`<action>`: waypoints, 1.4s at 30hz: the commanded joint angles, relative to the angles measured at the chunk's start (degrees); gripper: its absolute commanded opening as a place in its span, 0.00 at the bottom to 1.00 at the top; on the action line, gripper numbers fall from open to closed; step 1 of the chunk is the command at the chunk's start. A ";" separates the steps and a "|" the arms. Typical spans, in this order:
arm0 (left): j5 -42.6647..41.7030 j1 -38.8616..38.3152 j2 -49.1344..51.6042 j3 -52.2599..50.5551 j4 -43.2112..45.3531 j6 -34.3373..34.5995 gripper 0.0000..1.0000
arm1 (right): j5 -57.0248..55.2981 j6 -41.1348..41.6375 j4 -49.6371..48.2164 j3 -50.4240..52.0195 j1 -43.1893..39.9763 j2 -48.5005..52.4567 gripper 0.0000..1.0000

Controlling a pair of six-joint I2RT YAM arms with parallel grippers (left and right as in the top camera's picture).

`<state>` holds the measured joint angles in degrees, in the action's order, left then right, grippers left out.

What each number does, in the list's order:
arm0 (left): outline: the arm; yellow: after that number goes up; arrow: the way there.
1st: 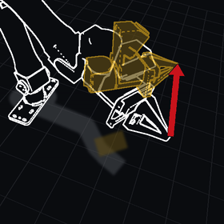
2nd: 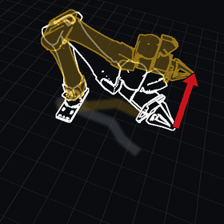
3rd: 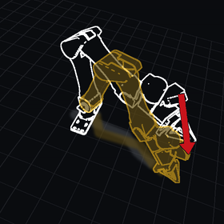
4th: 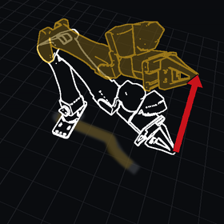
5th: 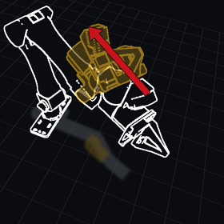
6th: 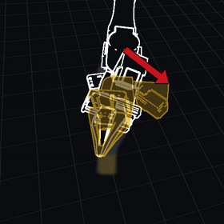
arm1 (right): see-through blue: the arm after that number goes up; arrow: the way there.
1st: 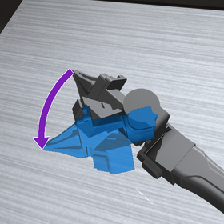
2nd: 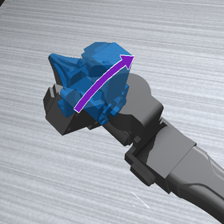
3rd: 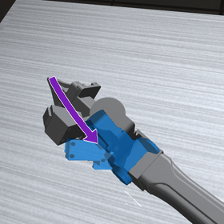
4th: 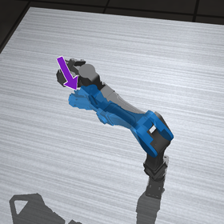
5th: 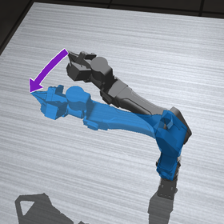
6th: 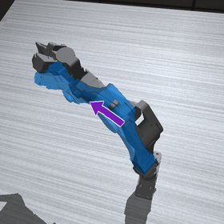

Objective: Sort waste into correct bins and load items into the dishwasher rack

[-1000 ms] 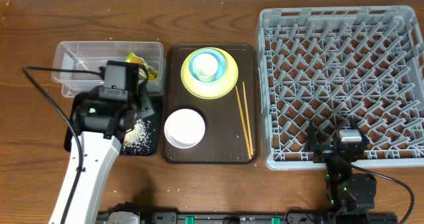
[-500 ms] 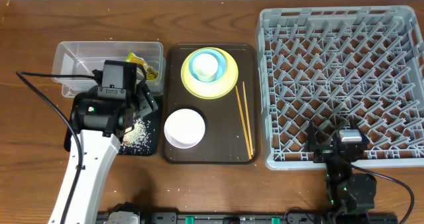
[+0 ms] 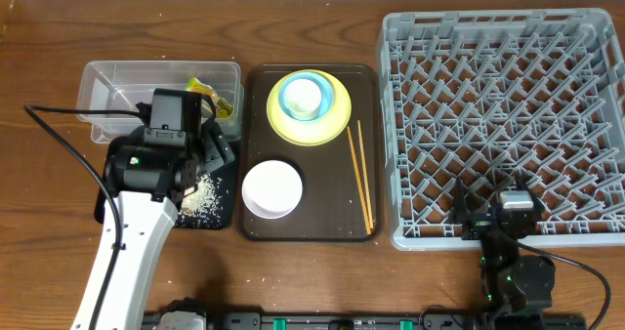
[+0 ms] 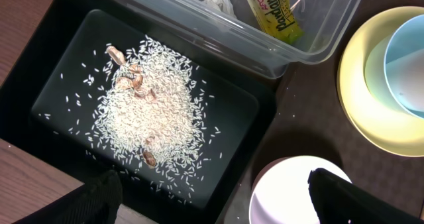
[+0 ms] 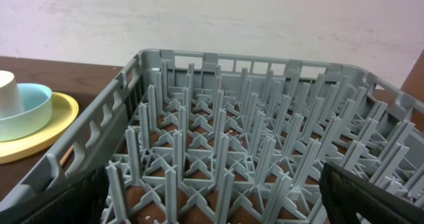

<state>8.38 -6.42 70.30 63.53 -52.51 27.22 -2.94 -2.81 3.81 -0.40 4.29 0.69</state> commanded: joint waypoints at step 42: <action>1.14 0.24 0.15 0.50 -0.17 0.55 0.93 | 35.34 13.25 46.93 -82.97 16.74 80.78 0.99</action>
<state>8.56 -6.42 70.35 63.48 -52.53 27.22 26.52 7.16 51.03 -82.50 19.09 78.85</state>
